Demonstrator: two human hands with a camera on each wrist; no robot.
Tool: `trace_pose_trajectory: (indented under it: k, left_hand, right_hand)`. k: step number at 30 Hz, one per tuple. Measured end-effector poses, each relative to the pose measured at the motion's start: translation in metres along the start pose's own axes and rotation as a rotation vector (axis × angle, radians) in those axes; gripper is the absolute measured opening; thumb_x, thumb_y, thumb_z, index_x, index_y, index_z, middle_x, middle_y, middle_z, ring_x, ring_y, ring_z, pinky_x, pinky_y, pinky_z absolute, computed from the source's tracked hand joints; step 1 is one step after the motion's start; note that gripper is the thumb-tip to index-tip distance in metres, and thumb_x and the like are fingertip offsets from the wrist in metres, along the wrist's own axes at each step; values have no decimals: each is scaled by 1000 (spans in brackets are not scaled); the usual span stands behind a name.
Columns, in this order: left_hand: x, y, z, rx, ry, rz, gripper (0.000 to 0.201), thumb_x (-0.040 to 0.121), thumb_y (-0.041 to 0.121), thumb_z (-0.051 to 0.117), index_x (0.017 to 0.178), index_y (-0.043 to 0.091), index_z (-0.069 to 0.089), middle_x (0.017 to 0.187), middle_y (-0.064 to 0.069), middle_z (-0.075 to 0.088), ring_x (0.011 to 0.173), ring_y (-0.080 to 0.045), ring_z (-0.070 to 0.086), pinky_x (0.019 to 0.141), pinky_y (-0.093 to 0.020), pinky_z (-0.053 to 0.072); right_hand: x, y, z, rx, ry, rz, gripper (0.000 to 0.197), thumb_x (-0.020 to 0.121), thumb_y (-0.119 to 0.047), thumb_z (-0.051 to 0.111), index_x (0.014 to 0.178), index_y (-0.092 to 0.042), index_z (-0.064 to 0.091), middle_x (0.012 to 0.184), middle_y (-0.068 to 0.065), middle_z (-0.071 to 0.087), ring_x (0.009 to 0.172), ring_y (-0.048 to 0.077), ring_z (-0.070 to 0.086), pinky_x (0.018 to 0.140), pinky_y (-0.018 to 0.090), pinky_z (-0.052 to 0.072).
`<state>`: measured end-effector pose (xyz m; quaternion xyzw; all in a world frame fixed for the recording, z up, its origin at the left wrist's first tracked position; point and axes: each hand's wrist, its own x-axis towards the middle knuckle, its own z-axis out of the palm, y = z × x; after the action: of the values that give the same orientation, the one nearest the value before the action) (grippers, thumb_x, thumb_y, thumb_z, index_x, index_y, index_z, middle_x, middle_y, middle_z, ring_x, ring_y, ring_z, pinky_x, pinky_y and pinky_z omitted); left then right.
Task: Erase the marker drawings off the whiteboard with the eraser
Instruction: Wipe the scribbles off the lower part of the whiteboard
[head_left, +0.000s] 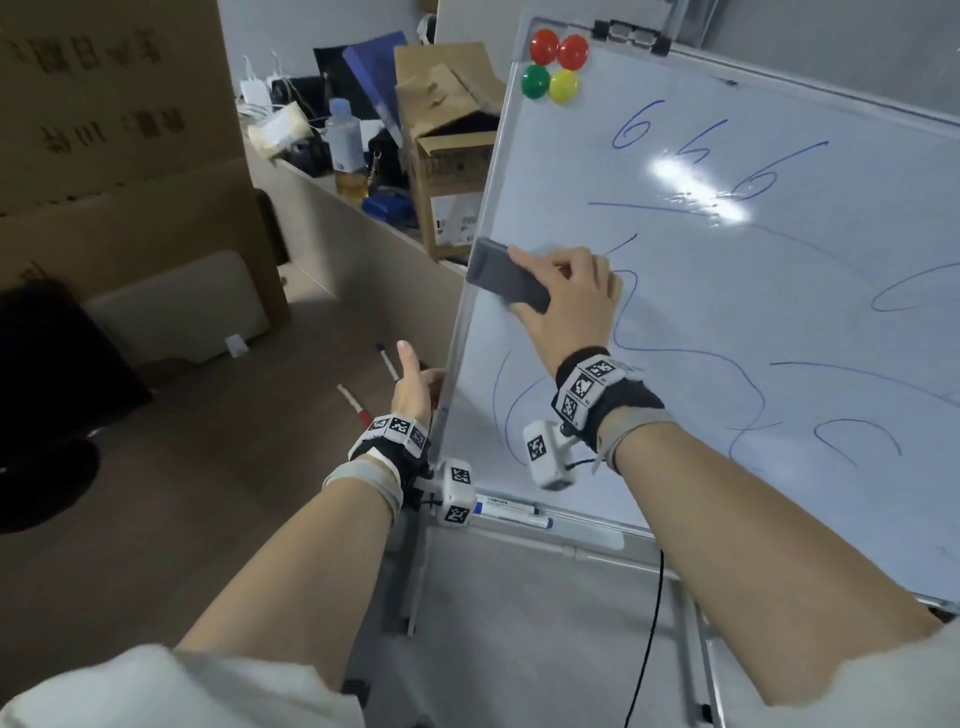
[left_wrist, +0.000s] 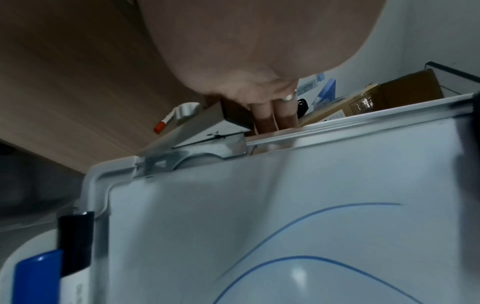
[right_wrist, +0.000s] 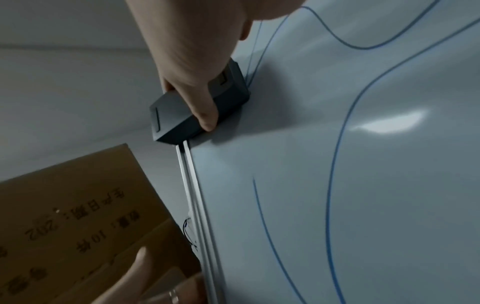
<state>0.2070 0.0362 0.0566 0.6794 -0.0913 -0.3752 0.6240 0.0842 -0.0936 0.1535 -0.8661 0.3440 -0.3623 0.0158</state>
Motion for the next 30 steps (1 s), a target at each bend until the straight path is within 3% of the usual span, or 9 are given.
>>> trace_pose_trajectory:
  k: [6,9,12,17,22,24,26,28,30]
  left_hand:
    - [-1,-9,6,-65,32,22,97,79,88,13,98,17,76,109,-4,73,106,-21,66,105,-37,44]
    - [-4,-11,6,-49,85,30,96,88,80,10,104,11,75,108,-5,72,99,-21,65,93,-31,44]
    - [-4,-19,5,-22,128,17,105,73,91,8,101,18,78,120,-7,69,116,-25,60,110,-40,38]
    - [27,-45,4,-34,136,-6,111,58,103,12,88,22,81,104,-4,77,106,-28,68,107,-46,44]
    - [6,-27,12,-90,231,47,71,94,66,36,102,9,77,108,-7,74,103,-24,65,96,-25,45]
    - [0,-28,13,15,257,73,44,93,49,53,95,12,76,100,-5,71,94,-20,60,86,-15,40]
    - [-4,-40,11,89,326,99,31,76,53,61,82,27,75,102,-1,74,95,-20,62,93,-23,46]
    - [-7,-54,11,162,366,150,31,71,54,61,97,42,73,121,2,69,115,-20,59,108,-38,44]
    - [-12,-72,14,112,394,182,65,81,40,68,143,33,47,151,-5,41,137,-21,41,120,-38,28]
  right_hand:
    - [-63,8,31,-76,-207,-293,63,64,-28,80,122,-46,62,102,-4,56,97,23,48,87,37,28]
    - [-28,3,11,-41,-71,-153,64,69,-31,77,128,-46,57,110,-3,56,102,24,47,89,37,28]
    - [11,-1,-10,25,47,-9,62,73,-37,73,130,-50,53,113,-4,51,106,24,45,94,38,30]
    - [-67,16,27,11,-144,-117,64,64,-34,79,123,-49,59,103,-6,51,99,22,43,89,37,28]
    - [-114,32,46,-26,-275,-181,63,56,-32,87,114,-44,64,101,-6,54,97,23,48,87,37,27]
    - [-93,33,32,-6,-195,-125,60,61,-35,85,116,-44,63,102,-5,54,97,22,47,87,37,27]
    - [-76,33,21,3,-123,-71,59,63,-37,83,119,-43,62,104,-5,53,98,21,45,88,36,28]
    - [-76,33,20,-1,-118,-82,59,65,-37,82,120,-43,61,104,-4,52,99,22,45,88,37,30]
    - [-94,37,27,-18,-171,-128,59,65,-36,82,120,-42,61,105,-2,52,97,23,45,88,38,30]
